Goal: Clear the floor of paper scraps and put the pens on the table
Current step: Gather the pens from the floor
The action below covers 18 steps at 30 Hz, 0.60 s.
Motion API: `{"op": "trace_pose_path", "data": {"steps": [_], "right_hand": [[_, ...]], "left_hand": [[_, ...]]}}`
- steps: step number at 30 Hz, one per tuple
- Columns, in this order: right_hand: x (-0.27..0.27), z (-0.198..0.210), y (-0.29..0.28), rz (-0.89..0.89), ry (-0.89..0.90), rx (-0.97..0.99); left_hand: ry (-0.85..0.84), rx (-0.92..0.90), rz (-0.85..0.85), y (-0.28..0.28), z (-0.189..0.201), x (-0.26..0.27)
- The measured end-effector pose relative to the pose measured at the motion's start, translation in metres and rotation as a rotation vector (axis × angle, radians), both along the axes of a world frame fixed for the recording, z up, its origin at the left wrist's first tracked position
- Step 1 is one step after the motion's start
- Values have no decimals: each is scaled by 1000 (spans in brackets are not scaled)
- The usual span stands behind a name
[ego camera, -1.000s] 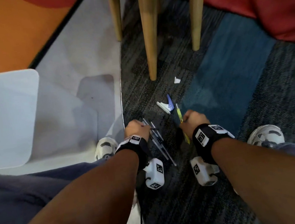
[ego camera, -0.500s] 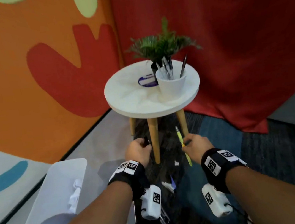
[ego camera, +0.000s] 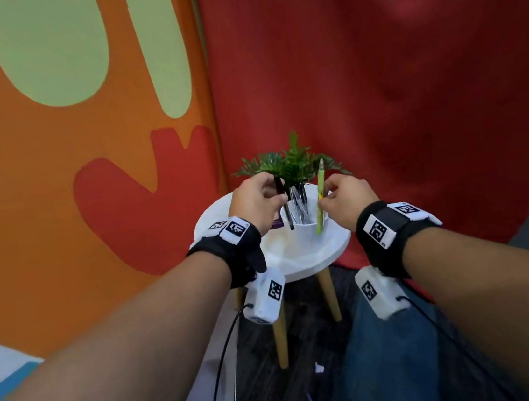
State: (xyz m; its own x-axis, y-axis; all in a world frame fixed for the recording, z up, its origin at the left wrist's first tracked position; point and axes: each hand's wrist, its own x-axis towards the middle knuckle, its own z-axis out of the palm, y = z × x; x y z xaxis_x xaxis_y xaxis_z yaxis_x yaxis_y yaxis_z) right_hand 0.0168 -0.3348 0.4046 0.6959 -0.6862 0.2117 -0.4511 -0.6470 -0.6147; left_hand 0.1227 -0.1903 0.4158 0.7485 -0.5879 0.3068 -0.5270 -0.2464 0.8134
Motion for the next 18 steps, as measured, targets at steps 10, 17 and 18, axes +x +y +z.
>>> {"op": "trace_pose_path", "data": {"steps": [10,17,18], "right_hand": [[43,-24,-35,-31,-49,-3],[73,-51,-44,-10,179,-9],[75,-53,-44,-16,198,-12]], "left_hand": [[-25,-16,51,-58,-2,34],[8,127,126,-79,-39,53],[8,158,130,-81,-44,55]]}}
